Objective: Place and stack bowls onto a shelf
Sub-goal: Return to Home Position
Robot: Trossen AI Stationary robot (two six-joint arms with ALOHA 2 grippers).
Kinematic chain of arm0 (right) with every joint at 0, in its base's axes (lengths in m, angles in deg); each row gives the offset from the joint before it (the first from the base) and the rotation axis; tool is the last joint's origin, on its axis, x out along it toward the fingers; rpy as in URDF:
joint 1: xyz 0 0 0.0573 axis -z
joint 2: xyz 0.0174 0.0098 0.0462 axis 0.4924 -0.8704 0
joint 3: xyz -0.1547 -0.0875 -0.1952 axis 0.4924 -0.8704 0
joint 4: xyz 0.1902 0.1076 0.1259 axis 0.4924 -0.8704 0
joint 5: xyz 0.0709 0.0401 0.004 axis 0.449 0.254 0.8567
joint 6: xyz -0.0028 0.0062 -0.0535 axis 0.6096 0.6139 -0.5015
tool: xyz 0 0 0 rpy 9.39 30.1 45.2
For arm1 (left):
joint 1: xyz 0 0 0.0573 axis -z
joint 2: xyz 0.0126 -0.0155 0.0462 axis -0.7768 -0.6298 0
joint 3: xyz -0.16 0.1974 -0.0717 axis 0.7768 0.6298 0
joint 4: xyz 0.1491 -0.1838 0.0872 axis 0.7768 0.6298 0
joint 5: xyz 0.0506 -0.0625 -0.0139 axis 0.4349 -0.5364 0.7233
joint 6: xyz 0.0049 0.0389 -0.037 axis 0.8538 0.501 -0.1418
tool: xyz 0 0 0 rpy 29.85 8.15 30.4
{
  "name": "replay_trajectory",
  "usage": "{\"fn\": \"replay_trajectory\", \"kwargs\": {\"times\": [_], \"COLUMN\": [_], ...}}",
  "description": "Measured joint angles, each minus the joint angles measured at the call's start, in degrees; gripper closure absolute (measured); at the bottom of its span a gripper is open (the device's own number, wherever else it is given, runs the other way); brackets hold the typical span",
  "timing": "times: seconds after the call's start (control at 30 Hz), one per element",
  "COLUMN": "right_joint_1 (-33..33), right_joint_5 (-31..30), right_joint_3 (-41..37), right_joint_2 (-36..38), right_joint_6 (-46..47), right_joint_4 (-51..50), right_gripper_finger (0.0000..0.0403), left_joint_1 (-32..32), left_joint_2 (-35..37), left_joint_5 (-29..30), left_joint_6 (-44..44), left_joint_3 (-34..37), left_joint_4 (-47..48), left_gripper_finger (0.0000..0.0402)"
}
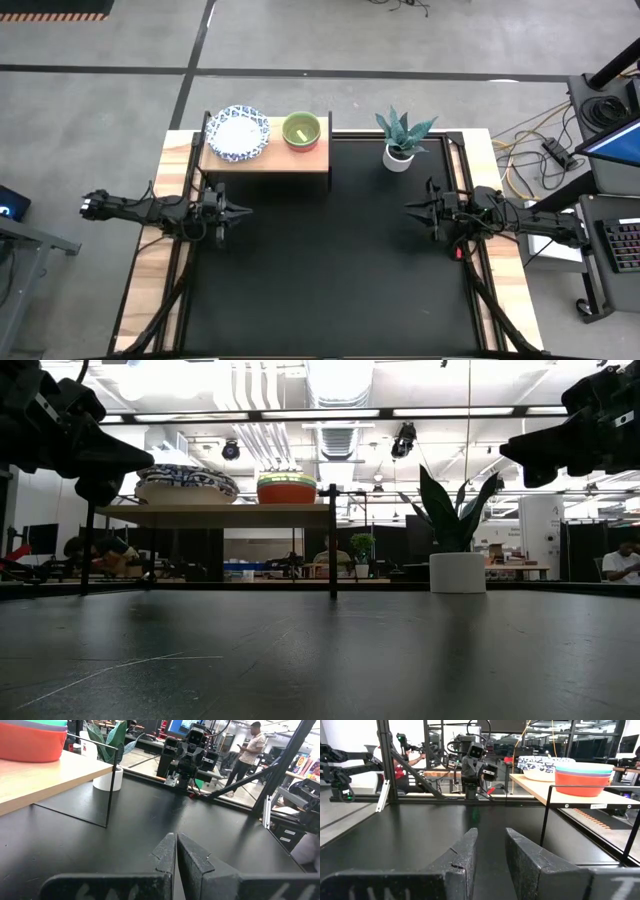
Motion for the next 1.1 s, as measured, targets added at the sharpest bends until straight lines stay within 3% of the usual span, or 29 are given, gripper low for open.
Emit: {"fn": "replay_trajectory", "kwargs": {"times": [1.1], "right_joint_1": [0.0], "right_joint_5": [0.0], "right_joint_3": [0.0], "right_joint_2": [0.0], "right_joint_6": [0.0], "right_joint_4": [0.0], "right_gripper_finger": [0.0326], "left_joint_1": [0.0], "left_joint_2": [0.0], "left_joint_5": [0.0], "left_joint_6": [0.0], "left_joint_3": [0.0], "left_joint_4": [0.0], "left_gripper_finger": [0.0402]}}
